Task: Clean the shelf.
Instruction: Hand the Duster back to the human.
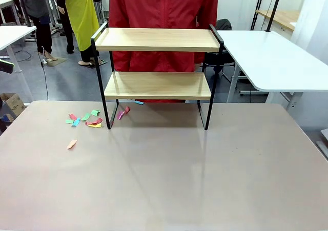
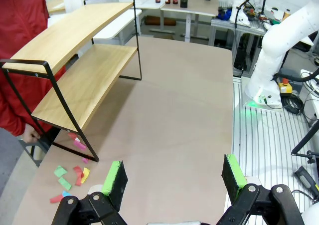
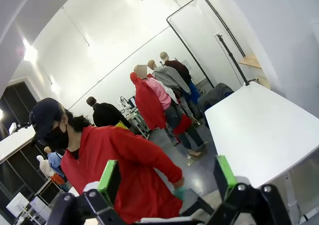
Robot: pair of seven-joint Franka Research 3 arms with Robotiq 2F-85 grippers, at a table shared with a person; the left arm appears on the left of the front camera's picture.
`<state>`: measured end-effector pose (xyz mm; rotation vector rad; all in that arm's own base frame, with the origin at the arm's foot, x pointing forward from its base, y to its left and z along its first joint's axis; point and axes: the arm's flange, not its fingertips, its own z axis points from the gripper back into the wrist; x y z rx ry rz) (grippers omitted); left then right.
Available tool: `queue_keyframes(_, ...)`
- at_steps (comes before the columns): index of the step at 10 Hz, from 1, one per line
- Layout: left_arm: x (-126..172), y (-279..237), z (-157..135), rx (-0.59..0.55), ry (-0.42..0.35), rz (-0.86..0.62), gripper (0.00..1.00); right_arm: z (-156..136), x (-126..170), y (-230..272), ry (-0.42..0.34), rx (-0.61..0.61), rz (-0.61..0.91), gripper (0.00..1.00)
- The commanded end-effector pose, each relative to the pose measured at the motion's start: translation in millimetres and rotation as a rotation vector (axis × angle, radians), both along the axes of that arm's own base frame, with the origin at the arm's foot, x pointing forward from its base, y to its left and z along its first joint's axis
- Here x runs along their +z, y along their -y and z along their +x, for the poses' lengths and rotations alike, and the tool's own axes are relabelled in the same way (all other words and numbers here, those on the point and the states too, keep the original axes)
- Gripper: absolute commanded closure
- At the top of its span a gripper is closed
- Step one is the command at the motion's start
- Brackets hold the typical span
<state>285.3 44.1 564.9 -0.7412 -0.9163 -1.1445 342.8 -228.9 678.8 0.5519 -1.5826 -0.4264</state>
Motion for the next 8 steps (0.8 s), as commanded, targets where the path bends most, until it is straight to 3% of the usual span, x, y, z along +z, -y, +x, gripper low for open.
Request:
queue_keyframes(1, 0.8, 2.1, 0.7, -0.010, 0.020, -0.018, 0.00, -1.8, -2.5, -1.6, -0.003, -0.005, -0.029, 0.00)
queue_keyframes(8, 0.8, 2.1, 0.7, -0.010, 0.020, -0.018, 0.00, -1.8, -2.5, -1.6, -0.003, -0.005, -0.029, 0.00)
